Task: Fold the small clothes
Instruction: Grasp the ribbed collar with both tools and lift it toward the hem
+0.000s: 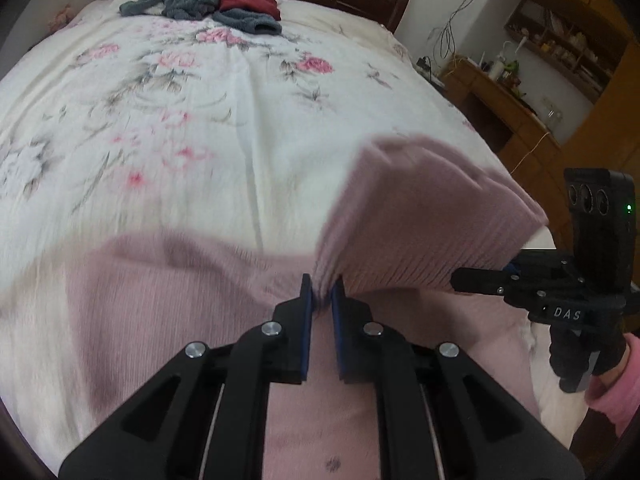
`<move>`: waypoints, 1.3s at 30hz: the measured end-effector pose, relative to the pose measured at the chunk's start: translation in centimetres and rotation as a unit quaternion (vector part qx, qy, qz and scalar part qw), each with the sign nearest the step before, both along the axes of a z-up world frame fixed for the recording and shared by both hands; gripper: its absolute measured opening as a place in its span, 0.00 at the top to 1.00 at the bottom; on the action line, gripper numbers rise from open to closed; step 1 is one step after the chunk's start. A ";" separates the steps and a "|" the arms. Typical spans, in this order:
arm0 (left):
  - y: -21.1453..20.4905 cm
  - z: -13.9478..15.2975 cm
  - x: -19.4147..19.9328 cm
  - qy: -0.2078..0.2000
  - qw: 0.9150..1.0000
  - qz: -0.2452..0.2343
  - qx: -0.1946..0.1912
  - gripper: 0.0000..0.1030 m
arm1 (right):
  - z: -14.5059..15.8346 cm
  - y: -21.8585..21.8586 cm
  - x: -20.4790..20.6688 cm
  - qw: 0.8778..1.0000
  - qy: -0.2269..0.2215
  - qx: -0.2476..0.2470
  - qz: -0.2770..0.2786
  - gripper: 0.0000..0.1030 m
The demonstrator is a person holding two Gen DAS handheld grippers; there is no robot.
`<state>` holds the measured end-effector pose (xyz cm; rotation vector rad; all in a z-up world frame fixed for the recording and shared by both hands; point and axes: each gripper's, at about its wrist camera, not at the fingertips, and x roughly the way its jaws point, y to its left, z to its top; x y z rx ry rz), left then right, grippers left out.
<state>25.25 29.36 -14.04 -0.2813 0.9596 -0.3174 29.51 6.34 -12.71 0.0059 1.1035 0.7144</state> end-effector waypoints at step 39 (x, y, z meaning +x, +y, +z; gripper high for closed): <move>2.0 -7.5 -2.0 0.142 0.981 0.062 -0.121 0.89 | -7.8 -3.3 -1.7 0.967 0.206 0.085 -0.122 0.90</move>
